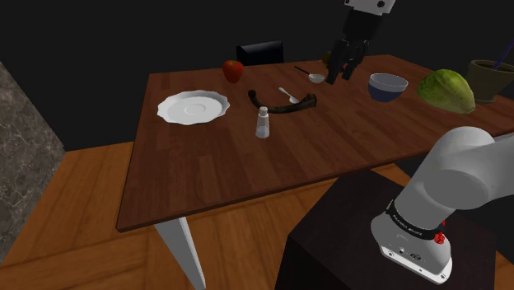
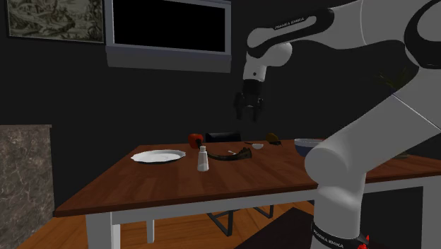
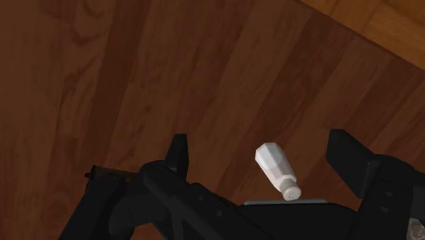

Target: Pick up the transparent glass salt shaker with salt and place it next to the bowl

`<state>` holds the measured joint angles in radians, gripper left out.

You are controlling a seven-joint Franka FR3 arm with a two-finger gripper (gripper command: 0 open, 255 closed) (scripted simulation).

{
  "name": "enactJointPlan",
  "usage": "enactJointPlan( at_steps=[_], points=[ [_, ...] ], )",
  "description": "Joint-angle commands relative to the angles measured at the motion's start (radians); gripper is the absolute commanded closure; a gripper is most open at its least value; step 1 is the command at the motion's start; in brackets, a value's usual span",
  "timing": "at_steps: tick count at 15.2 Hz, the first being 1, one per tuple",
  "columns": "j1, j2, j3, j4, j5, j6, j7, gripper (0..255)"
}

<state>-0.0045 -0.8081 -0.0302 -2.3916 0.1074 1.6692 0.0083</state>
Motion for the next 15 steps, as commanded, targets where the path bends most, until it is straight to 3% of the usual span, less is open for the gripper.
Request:
enactJointPlan(
  at_steps=[1, 8, 15],
  points=[
    [0.000, 0.000, 0.000, 0.000, 0.000, 0.000, 0.000, 0],
    [0.028, 0.305, 0.065, 0.133, 0.020, 0.094, 0.051, 0],
    [0.049, 0.614, 0.118, 0.323, 0.011, 0.132, 0.108, 0]
  ],
)
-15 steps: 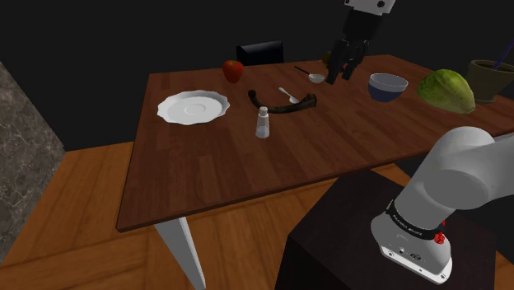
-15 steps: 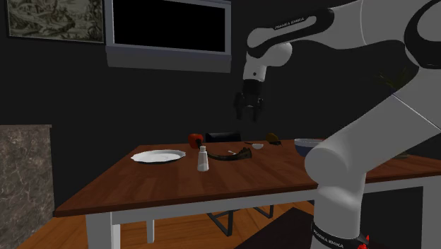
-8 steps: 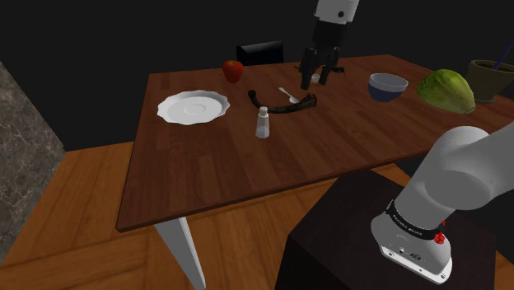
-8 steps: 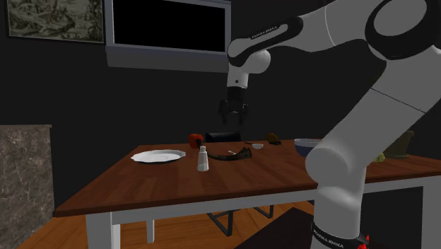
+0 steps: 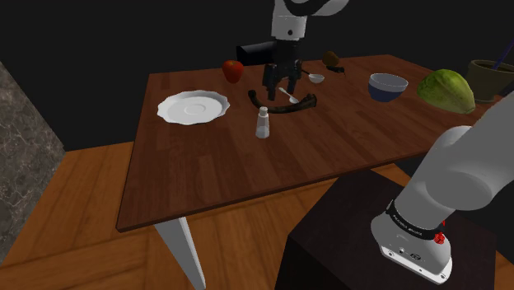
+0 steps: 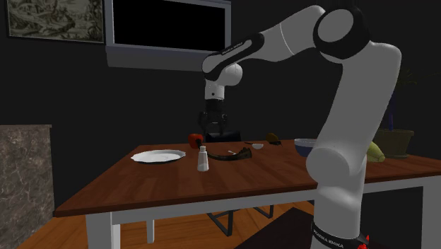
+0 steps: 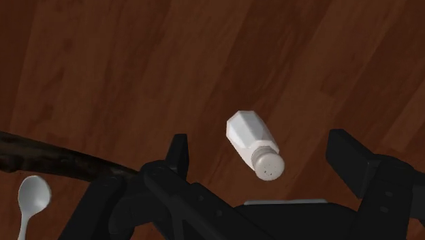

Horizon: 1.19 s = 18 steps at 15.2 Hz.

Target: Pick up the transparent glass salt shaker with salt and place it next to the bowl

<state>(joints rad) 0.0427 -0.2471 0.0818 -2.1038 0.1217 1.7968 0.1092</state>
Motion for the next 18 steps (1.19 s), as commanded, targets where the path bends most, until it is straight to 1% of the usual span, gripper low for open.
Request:
enactJointPlan(
  at_steps=[1, 3, 4, 11, 18],
  points=[
    [0.005, 0.097, 0.012, 0.068, -0.007, 0.006, 0.016, 0],
    [0.012, 0.187, 0.024, 0.135, -0.015, 0.004, 0.033, 0],
    [0.013, 0.191, 0.024, 0.139, -0.016, 0.004, 0.034, 0],
    [0.018, 0.200, 0.029, 0.046, -0.012, 0.105, 0.033, 0],
    [0.018, 0.200, 0.029, 0.046, -0.012, 0.105, 0.033, 0]
  ],
)
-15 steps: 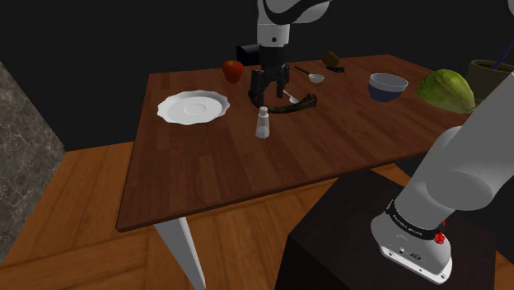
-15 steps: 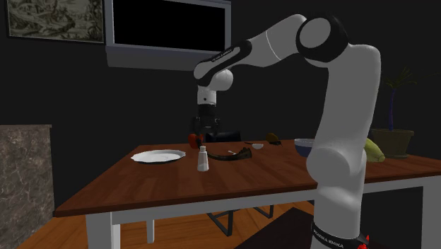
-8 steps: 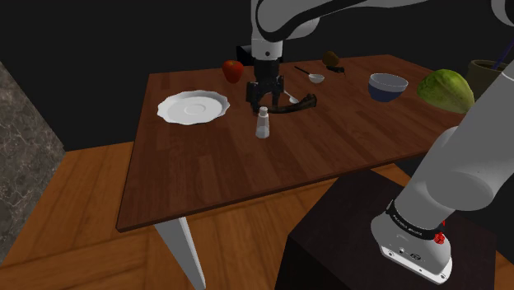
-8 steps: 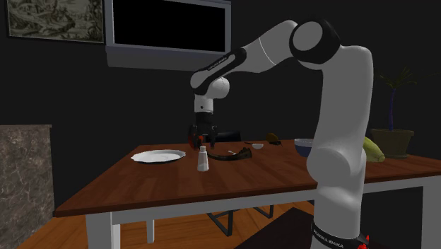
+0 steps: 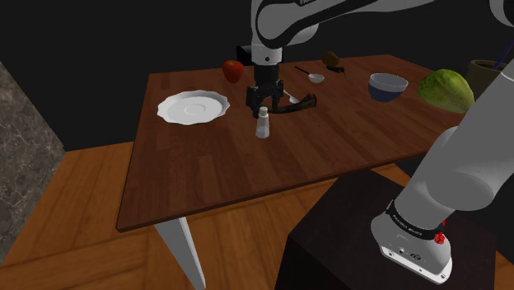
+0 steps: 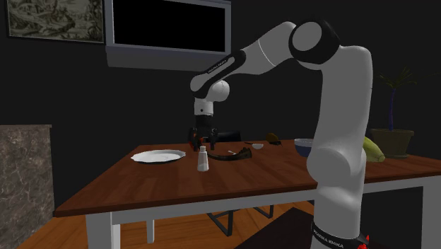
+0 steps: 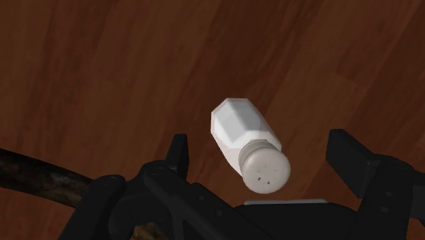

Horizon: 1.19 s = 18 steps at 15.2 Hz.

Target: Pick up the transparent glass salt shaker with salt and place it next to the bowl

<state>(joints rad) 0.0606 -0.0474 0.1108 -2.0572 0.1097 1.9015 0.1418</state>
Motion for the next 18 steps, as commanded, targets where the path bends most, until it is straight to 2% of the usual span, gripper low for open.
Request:
enactJointPlan(
  at_steps=[1, 2, 11, 18],
  points=[
    [0.000, 0.000, 0.000, 0.000, 0.000, 0.000, 0.000, 0],
    [0.000, 0.000, 0.000, 0.000, 0.000, 0.000, 0.000, 255],
    [0.000, 0.000, 0.000, 0.000, 0.000, 0.000, 0.000, 255],
    [-0.001, -0.021, -0.002, 0.072, -0.001, -0.092, 0.007, 255]
  ],
)
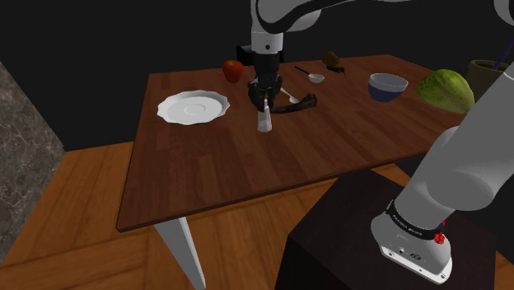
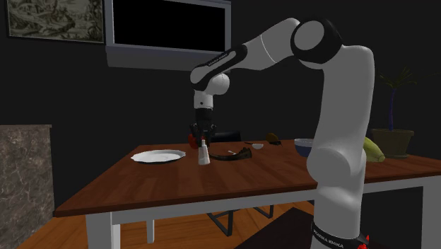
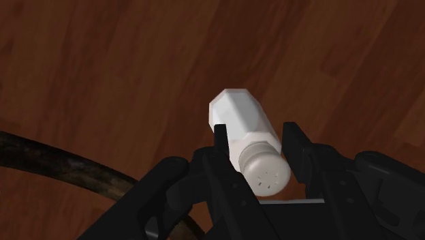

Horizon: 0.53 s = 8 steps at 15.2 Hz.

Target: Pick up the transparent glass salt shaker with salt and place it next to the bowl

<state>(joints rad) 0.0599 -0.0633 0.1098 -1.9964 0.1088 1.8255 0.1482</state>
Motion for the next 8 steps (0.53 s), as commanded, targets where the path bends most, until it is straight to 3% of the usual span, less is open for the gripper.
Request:
enactJointPlan(
  at_steps=[1, 8],
  points=[
    [-0.001, -0.007, -0.001, 0.022, 0.000, -0.029, 0.001, 255],
    [-0.002, -0.015, -0.002, 0.106, -0.002, -0.122, 0.009, 255]
  ],
)
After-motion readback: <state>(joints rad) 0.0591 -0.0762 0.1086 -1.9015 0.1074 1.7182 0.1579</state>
